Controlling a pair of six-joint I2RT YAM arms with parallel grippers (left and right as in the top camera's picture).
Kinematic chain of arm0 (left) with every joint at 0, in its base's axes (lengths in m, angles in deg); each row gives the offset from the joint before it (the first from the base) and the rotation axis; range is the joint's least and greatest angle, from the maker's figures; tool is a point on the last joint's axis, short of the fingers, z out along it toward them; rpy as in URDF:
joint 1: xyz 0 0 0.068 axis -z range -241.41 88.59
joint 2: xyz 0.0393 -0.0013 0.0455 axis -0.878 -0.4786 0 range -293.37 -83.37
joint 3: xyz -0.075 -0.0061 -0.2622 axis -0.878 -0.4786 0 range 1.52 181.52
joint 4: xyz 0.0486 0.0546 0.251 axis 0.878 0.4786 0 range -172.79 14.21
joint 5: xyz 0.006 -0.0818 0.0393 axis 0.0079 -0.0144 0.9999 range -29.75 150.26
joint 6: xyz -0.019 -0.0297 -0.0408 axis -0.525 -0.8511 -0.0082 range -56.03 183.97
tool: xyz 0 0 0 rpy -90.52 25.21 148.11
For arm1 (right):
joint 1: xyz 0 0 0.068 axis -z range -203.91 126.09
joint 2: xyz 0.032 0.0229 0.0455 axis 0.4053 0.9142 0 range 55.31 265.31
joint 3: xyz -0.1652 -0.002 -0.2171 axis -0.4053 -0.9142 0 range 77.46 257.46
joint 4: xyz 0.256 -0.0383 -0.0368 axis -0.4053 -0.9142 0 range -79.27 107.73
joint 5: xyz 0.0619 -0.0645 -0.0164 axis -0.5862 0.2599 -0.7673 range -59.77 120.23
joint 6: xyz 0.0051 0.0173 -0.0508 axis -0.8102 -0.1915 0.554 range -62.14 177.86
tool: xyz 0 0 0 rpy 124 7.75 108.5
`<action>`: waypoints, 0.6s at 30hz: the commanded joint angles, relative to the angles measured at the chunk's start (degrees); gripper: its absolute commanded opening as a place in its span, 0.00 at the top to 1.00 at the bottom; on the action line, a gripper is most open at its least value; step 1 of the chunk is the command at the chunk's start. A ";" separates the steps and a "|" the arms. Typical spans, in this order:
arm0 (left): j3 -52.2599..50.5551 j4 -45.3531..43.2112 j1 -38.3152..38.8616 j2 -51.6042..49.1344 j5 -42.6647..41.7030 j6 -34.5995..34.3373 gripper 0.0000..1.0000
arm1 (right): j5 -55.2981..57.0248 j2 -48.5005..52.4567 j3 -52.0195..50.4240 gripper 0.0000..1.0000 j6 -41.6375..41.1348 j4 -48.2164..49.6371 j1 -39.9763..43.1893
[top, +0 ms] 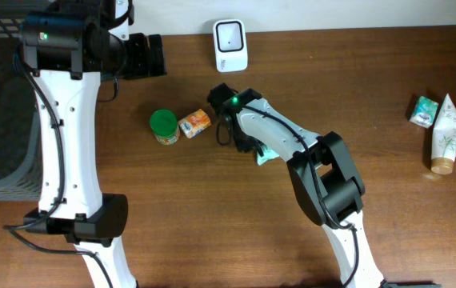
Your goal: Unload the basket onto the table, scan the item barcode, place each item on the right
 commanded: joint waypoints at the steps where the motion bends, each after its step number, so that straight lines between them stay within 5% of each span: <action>1: 0.61 0.02 -0.35 0.83 -0.02 0.90 0.01 | 1.62 0.17 7.17 0.45 -0.48 -7.10 1.60; 6: 0.61 0.02 -0.35 0.83 0.00 0.87 0.01 | 2.84 0.35 18.84 0.41 -0.50 -20.50 -0.20; 18: 0.63 0.02 -0.35 0.83 0.00 0.90 0.01 | 13.00 1.70 1.60 0.42 -0.31 -4.83 -5.44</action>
